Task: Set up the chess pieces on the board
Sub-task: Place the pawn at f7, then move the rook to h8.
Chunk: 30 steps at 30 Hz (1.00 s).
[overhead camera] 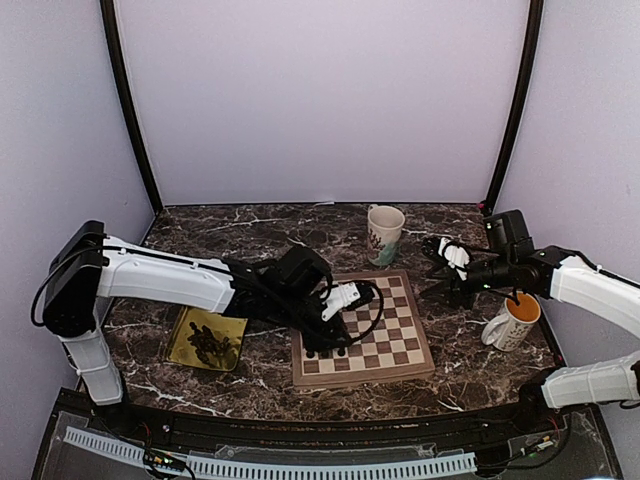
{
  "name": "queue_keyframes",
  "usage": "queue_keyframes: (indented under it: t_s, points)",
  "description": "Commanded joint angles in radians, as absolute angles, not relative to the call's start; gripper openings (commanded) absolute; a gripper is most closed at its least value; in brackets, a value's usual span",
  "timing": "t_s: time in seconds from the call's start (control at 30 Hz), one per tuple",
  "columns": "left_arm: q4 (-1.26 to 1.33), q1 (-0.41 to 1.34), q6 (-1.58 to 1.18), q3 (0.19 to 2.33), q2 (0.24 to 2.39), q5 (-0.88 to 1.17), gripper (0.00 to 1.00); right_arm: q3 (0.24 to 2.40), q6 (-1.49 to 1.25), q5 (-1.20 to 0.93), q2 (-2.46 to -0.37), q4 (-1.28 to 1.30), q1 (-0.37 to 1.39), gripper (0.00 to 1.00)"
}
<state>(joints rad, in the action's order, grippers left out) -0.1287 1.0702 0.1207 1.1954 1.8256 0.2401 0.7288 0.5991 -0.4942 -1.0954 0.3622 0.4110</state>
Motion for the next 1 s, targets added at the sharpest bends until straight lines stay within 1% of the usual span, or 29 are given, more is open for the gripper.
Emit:
queue_keyframes:
  t_s: [0.0, 0.1, 0.17, 0.2, 0.23, 0.27, 0.3, 0.37, 0.4, 0.43, 0.47, 0.7, 0.8, 0.9, 0.97]
  points:
    - [-0.135, 1.072, 0.067, 1.227, 1.691, 0.169, 0.38, 0.717, 0.607, -0.500, -1.088, 0.334, 0.405, 0.49]
    - [-0.133, 1.058, -0.007, 1.225, 1.644, 0.101, 0.39, 0.718, 0.608, -0.501, -1.087, 0.333, 0.405, 0.49]
    - [-0.117, 1.037, -0.038, 1.207, 1.604, 0.105, 0.31, 0.718, 0.607, -0.503, -1.085, 0.335, 0.405, 0.49]
    - [-0.104, 1.031, -0.052, 1.193, 1.584, 0.098, 0.31, 0.719, 0.608, -0.503, -1.084, 0.336, 0.405, 0.49]
    - [-0.091, 1.024, -0.066, 1.177, 1.563, 0.086, 0.31, 0.719, 0.609, -0.506, -1.083, 0.336, 0.405, 0.49]
    - [-0.083, 1.017, -0.082, 1.163, 1.547, 0.072, 0.34, 0.719, 0.608, -0.507, -1.081, 0.337, 0.405, 0.49]
    - [-0.078, 1.007, -0.099, 1.151, 1.529, 0.062, 0.41, 0.719, 0.608, -0.506, -1.079, 0.337, 0.405, 0.49]
    - [-0.085, 0.988, -0.149, 1.130, 1.494, 0.004, 0.63, 0.720, 0.608, -0.508, -1.080, 0.340, 0.405, 0.49]
    - [-0.103, 0.977, -0.178, 1.126, 1.480, -0.029, 0.85, 0.721, 0.609, -0.508, -1.079, 0.340, 0.405, 0.49]
    - [-0.121, 0.964, -0.214, 1.123, 1.469, -0.072, 0.97, 0.721, 0.608, -0.508, -1.078, 0.341, 0.405, 0.49]
    - [-0.152, 0.948, -0.232, 1.124, 1.456, -0.112, 0.99, 0.721, 0.608, -0.507, -1.077, 0.341, 0.405, 0.49]
    - [-0.399, 0.914, -0.255, 1.130, 1.373, -0.397, 0.99, 0.731, 0.599, -0.503, -1.075, 0.348, 0.405, 0.50]
    - [-0.402, 0.907, -0.267, 1.062, 1.305, -0.555, 0.99, 0.739, 0.595, -0.507, -1.086, 0.355, 0.405, 0.50]
    - [-0.411, 0.836, -0.299, 0.995, 1.229, -0.503, 0.99, 0.745, 0.592, -0.517, -1.096, 0.362, 0.405, 0.50]
    - [-0.471, 0.796, -0.363, 0.989, 1.197, -0.549, 0.99, 0.748, 0.591, -0.524, -1.103, 0.364, 0.405, 0.50]
